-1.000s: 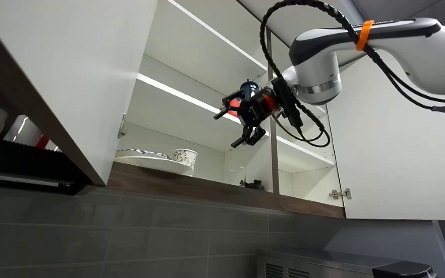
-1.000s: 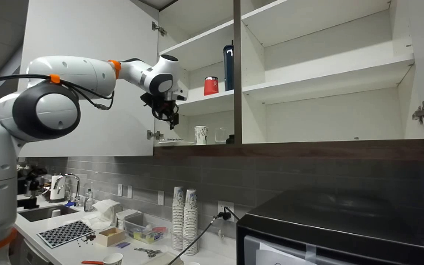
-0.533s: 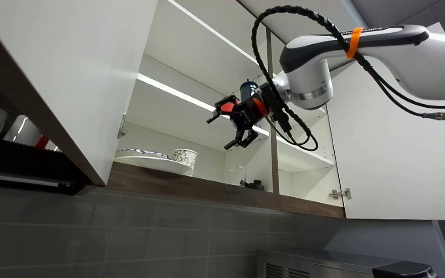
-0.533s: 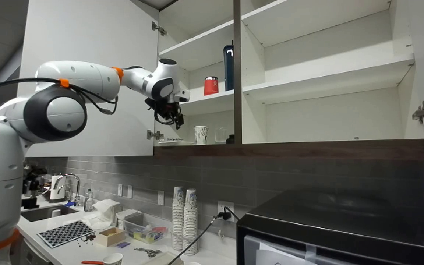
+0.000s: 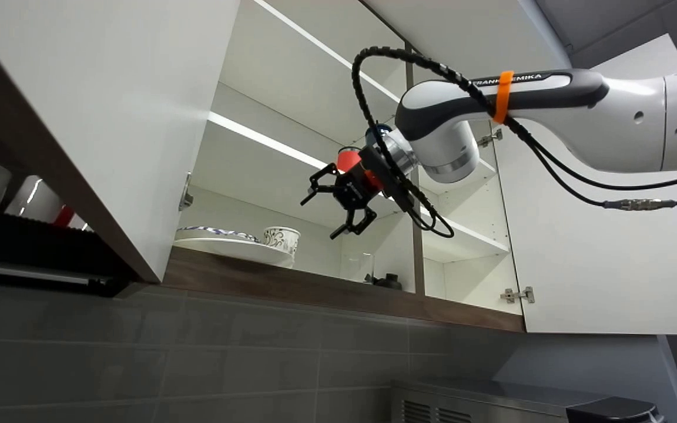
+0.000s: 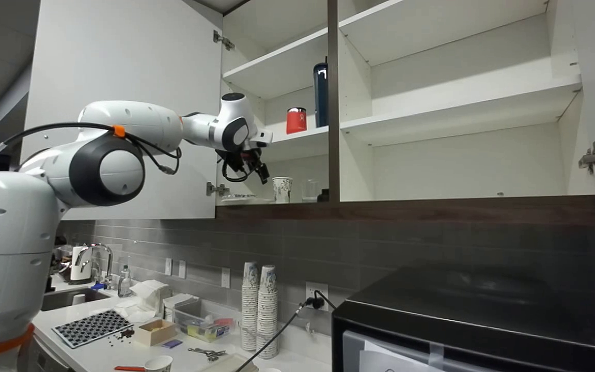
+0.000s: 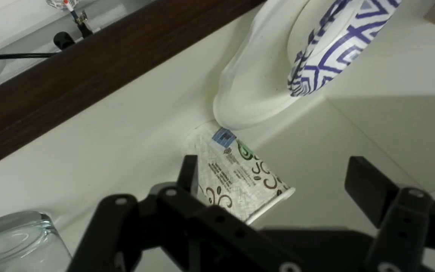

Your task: Pick up the cup from the cabinet and put it on the counter

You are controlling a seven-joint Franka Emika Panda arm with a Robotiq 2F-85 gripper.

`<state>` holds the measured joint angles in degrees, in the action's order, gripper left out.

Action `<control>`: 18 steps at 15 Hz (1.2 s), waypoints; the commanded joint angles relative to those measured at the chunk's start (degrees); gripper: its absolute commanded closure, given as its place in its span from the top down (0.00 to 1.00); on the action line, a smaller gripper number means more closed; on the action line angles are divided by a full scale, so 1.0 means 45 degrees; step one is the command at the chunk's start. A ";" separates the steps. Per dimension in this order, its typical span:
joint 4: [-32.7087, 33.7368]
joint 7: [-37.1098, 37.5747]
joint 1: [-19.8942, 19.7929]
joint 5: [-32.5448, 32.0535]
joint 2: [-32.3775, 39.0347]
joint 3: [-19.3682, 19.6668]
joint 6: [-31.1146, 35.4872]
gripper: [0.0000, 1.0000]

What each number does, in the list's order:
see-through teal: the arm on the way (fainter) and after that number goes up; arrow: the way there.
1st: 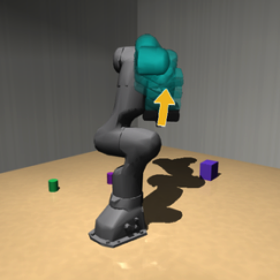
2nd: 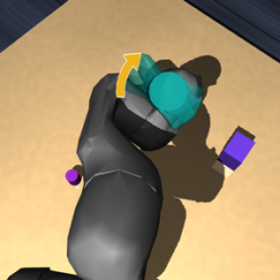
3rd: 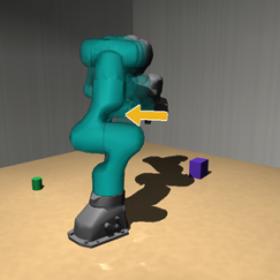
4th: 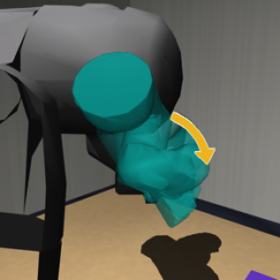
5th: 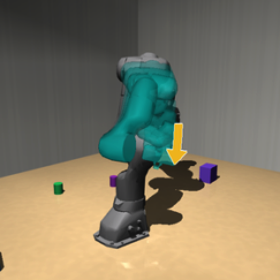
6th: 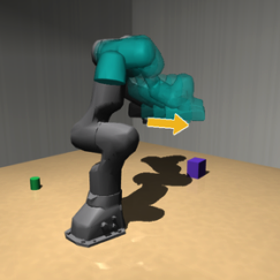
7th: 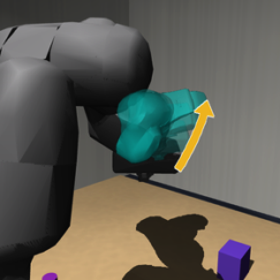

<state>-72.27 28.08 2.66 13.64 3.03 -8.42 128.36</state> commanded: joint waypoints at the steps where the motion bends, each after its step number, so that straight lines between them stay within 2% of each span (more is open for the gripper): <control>1: 0.1042 0.1369 0.0163 -0.1209 0.0849 0.0012 0.0369 1.00; 18: 0.5310 0.3360 0.1007 -0.4828 0.4268 0.0522 0.0378 1.00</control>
<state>-53.94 40.18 5.79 -5.06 18.43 -7.33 130.33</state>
